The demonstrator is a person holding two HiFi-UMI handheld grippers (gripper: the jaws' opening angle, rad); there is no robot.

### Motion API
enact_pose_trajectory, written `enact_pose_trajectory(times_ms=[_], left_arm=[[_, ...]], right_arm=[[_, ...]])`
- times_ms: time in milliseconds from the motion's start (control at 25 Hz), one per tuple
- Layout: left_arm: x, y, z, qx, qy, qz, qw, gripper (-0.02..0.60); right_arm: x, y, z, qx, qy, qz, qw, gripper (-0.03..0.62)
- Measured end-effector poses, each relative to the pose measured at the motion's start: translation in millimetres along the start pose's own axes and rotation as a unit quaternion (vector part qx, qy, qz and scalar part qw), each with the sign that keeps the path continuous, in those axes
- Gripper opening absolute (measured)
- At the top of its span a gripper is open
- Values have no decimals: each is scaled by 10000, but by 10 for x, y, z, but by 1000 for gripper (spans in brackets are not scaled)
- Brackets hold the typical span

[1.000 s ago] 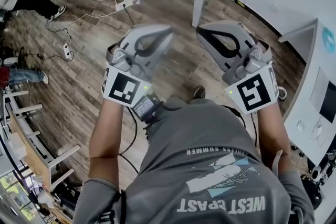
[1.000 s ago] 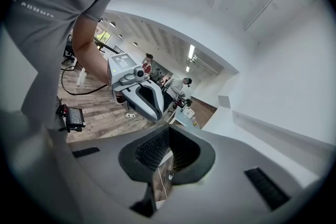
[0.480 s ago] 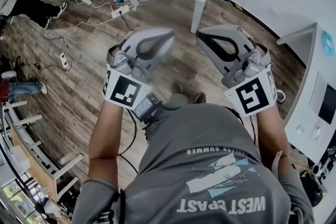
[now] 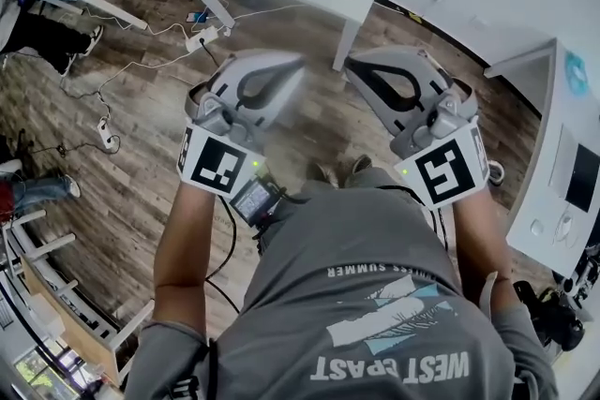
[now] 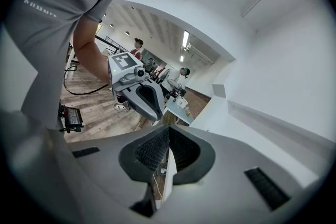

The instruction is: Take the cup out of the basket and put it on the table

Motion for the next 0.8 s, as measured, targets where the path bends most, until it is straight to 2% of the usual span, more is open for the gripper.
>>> enact_pose_trajectory(times_ms=[160,800], left_arm=[[162,-56,-123,29,-43,-60,10000,8],[1126,-17,-569,-26,465,-583,9972,8]], right_arm=[[111,-95,173,21,37,21,10000,11],[396,-821,1162,-56,376,526,9979,11]])
Point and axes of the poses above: the fingertips, and each gripper's own axes: x forward along the fingers, z to its right, y out of its top, the point moved 8 cm from there along -x, backward along the fingers, and after that the axes turned 9 degrees about -z, right-handed, at the moved point
